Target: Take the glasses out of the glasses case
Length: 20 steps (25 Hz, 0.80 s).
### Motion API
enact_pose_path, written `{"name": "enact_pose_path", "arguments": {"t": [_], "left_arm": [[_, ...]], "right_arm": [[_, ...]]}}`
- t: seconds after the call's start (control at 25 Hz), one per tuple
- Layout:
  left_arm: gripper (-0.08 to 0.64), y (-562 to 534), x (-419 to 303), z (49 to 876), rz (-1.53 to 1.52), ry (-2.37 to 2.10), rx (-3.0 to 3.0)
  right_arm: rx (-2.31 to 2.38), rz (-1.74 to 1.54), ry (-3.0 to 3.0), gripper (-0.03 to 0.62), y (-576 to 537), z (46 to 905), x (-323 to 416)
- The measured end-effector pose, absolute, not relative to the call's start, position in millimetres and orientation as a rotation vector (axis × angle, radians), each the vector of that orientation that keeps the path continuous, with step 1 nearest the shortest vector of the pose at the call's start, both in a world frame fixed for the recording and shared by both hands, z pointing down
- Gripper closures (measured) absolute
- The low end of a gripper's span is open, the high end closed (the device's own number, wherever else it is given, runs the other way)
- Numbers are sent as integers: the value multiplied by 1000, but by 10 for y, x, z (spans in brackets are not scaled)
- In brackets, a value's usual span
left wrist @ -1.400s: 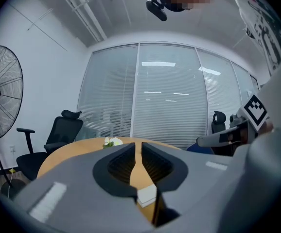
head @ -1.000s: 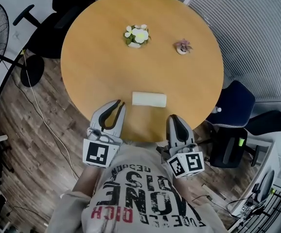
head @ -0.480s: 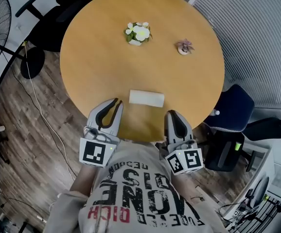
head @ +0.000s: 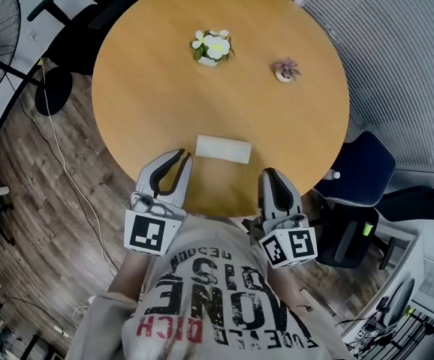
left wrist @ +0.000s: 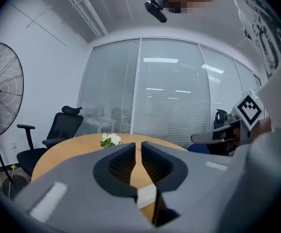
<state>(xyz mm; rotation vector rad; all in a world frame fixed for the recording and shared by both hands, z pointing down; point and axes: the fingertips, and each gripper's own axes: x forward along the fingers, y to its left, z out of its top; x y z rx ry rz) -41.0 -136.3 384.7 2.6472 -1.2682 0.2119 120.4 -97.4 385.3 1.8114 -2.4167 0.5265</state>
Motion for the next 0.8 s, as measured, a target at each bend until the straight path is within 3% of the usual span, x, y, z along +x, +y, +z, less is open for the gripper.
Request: {"name": "enact_pose_path", "arguments": {"t": [0.6,0.8], "left_arm": [[511,-1462,-237,4079,329,-1291,2651],[465,-1521,-200,4375,420,-1254,2656]], "right_arm": [[1559,367,-2435,560,-1023,3998,1200],[1366,234,-2398,558,-1075,4237,1087]]}}
